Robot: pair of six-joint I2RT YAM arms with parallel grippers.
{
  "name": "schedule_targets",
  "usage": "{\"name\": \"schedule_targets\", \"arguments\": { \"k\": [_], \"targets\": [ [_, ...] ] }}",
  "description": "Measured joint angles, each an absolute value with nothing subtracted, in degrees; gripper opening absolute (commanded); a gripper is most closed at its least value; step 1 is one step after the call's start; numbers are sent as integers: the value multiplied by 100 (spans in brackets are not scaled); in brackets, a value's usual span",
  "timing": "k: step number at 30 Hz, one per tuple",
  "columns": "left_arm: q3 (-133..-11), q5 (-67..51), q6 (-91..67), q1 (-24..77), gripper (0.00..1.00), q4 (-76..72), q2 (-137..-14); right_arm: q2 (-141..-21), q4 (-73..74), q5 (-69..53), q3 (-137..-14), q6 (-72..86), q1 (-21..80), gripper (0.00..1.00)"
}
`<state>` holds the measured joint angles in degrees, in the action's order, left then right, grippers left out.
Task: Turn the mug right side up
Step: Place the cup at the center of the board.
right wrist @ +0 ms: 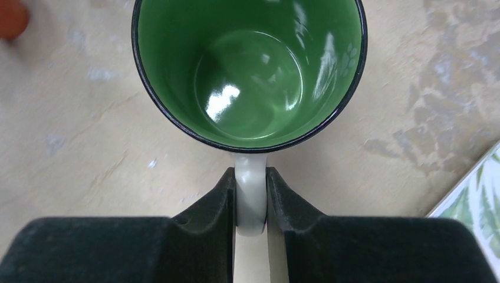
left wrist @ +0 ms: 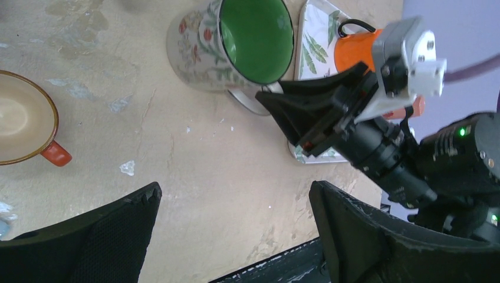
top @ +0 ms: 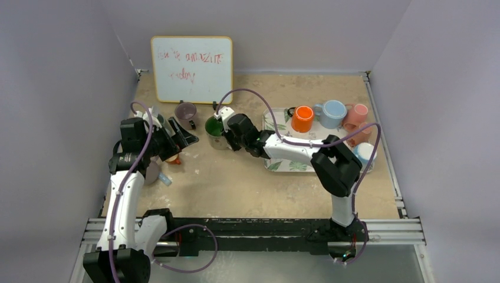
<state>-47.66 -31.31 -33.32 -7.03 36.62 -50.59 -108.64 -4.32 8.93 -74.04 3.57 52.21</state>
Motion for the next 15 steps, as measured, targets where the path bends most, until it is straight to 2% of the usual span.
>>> {"name": "schedule_targets", "arguments": {
  "k": [9,15],
  "targets": [
    [-4766,-3131,-3328,-703,95,3677,-5037,-11653,-611,932,-8337,408,4862,13],
    [-4766,-3131,-3328,-703,95,3706,-5035,-11970,-727,930,-8715,445,4687,30]
  ]
}}
